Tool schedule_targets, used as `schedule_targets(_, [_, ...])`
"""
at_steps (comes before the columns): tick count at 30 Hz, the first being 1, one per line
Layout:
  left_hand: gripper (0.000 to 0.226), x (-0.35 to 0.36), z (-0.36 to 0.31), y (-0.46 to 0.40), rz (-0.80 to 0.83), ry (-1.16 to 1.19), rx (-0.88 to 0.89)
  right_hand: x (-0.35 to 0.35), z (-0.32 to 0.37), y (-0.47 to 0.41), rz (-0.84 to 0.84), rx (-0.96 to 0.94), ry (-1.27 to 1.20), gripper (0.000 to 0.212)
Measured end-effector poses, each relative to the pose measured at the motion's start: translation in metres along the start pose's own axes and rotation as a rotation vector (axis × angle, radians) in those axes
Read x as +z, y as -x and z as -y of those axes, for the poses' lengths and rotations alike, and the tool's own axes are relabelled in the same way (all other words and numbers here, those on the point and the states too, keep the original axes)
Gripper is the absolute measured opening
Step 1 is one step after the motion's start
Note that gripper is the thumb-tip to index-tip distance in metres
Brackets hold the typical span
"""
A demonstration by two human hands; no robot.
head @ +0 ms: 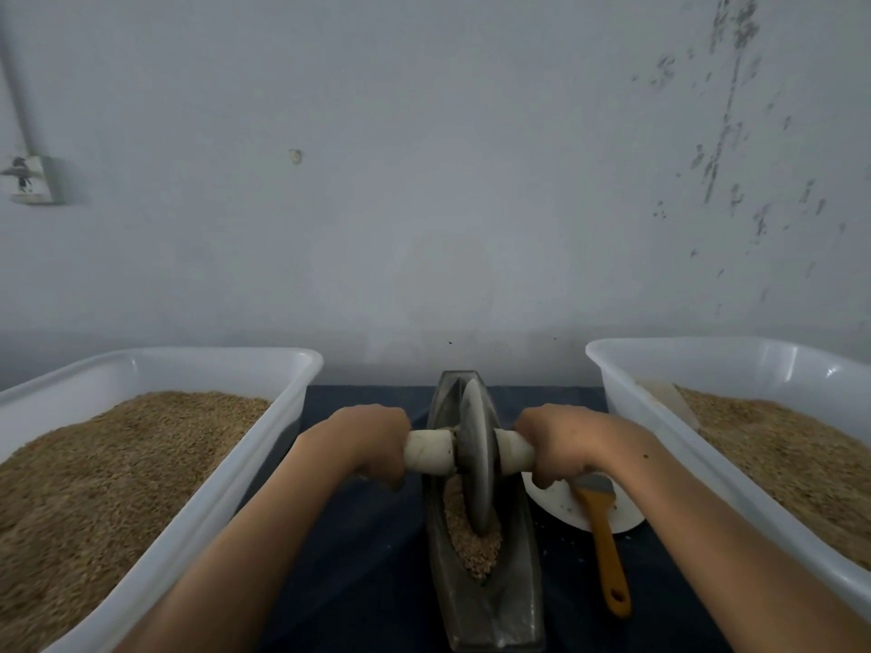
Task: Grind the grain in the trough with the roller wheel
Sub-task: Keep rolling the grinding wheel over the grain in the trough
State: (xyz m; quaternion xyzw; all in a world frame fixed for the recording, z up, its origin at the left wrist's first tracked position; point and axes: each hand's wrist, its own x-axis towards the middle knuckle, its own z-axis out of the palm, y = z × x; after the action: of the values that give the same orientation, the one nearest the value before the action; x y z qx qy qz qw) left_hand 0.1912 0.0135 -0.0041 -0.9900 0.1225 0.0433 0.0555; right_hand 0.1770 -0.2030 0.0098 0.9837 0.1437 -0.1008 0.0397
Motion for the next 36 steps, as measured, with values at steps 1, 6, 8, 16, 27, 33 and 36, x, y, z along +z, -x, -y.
schedule_targets(1, [0.043,0.0,0.0,-0.001,-0.027,0.001,-0.016,0.001,0.001,-0.001,-0.06,0.007,0.036,0.02])
schedule_targets(6, [0.028,0.007,-0.003,-0.003,-0.282,-0.035,-0.067,0.016,0.006,-0.013,-0.494,0.019,0.132,0.023])
schedule_targets(8, [0.024,0.008,-0.005,-0.003,-0.357,-0.054,-0.08,0.02,0.005,-0.015,-0.56,0.016,0.111,0.023])
schedule_targets(16, [0.04,-0.002,-0.004,0.003,0.048,0.015,-0.041,0.002,-0.003,-0.002,-0.094,-0.025,0.065,0.026])
schedule_targets(27, [0.029,0.007,-0.007,-0.004,-0.308,-0.068,-0.119,0.019,0.003,-0.015,-0.53,0.025,0.13,0.02])
schedule_targets(33, [0.038,0.004,-0.005,-0.004,-0.187,-0.043,-0.102,0.016,0.0,-0.013,-0.442,0.004,0.116,0.019])
schedule_targets(36, [0.045,0.0,-0.004,-0.002,-0.034,-0.01,-0.09,0.006,-0.003,-0.007,-0.212,-0.027,0.114,0.026])
